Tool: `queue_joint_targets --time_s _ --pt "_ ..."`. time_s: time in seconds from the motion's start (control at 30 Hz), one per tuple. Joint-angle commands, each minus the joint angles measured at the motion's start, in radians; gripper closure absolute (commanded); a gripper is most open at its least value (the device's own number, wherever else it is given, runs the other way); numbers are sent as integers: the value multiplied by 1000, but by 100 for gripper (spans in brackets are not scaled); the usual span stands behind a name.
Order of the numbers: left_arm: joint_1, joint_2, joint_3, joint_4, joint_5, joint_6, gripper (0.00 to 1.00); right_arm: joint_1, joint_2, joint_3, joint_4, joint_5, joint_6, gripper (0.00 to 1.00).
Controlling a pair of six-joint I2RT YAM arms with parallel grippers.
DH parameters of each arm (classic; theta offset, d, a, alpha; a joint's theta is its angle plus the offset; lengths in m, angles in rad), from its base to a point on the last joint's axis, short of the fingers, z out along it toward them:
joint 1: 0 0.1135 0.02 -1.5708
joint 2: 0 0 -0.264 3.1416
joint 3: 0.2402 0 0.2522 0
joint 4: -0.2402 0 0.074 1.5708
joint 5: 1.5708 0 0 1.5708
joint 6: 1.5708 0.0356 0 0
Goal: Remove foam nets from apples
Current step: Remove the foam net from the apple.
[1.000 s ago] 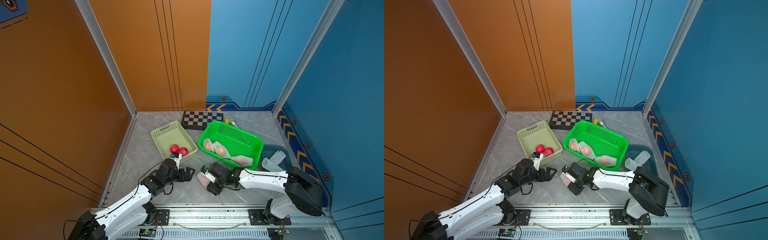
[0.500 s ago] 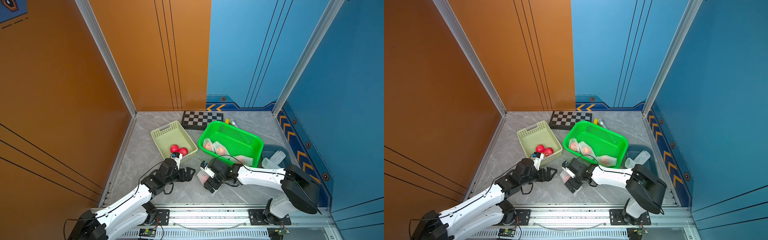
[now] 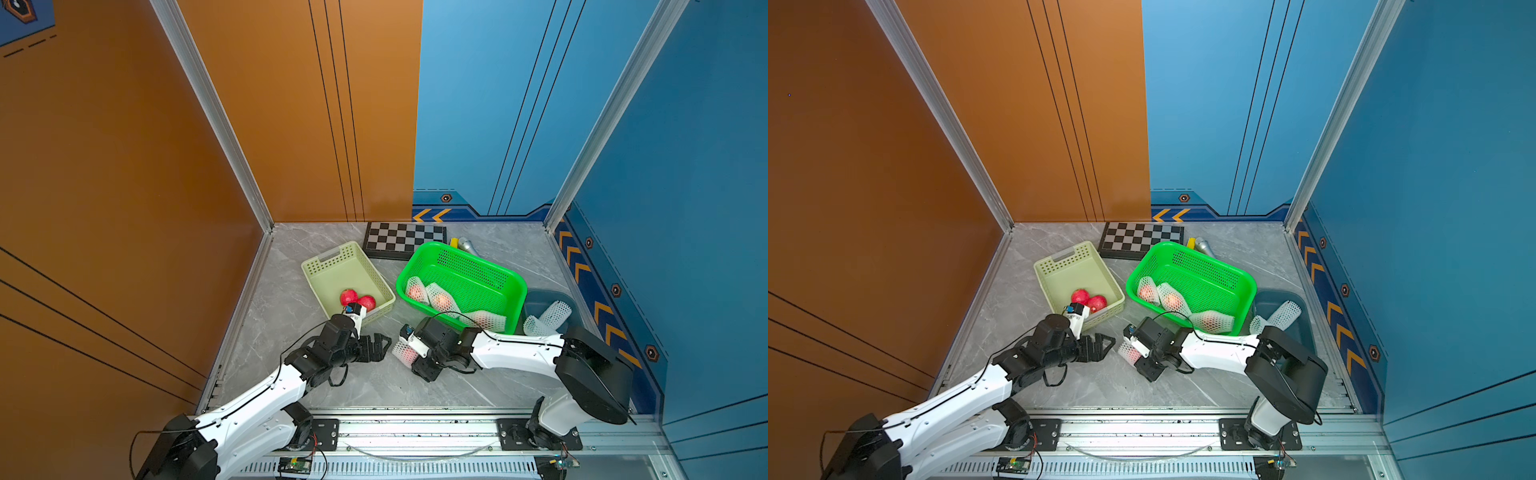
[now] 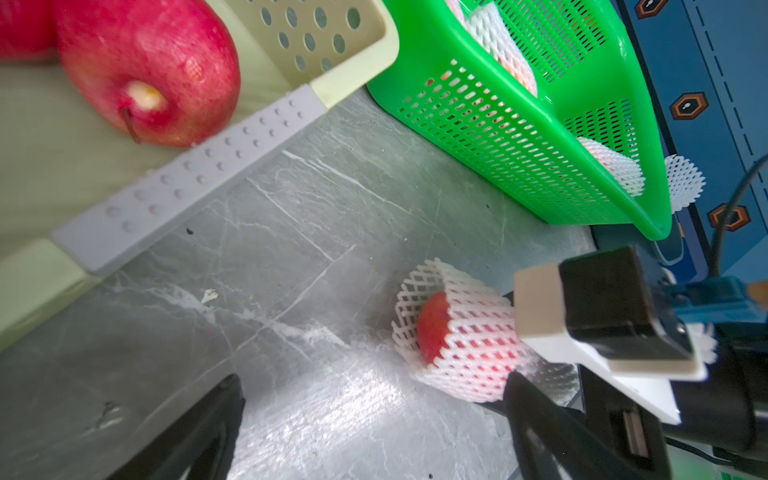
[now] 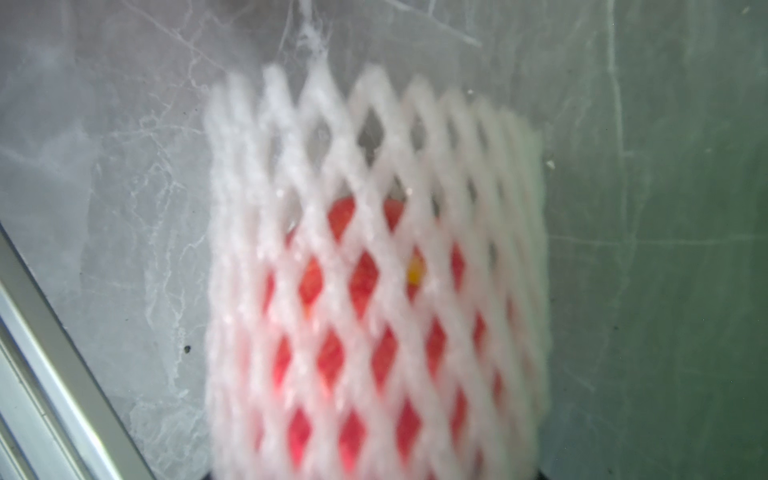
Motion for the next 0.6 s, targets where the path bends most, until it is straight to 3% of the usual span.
queue_joint_targets --time_s 0.0,0.3,0.37,0.47,0.57 --pt "10 18 24 28 25 15 2 -14 -37 -26 45 -42 -8 52" --pt "16 -5 28 14 33 13 2 -43 -71 -68 125 -156 -8 87" --pt "18 -17 21 17 42 8 2 -50 -85 -84 151 -174 -8 98" --pt "30 -30 12 29 78 -4 1 -64 -109 -111 196 -209 -10 100" --pt "48 -53 6 59 136 -24 10 -76 -144 -152 253 -259 -19 100"
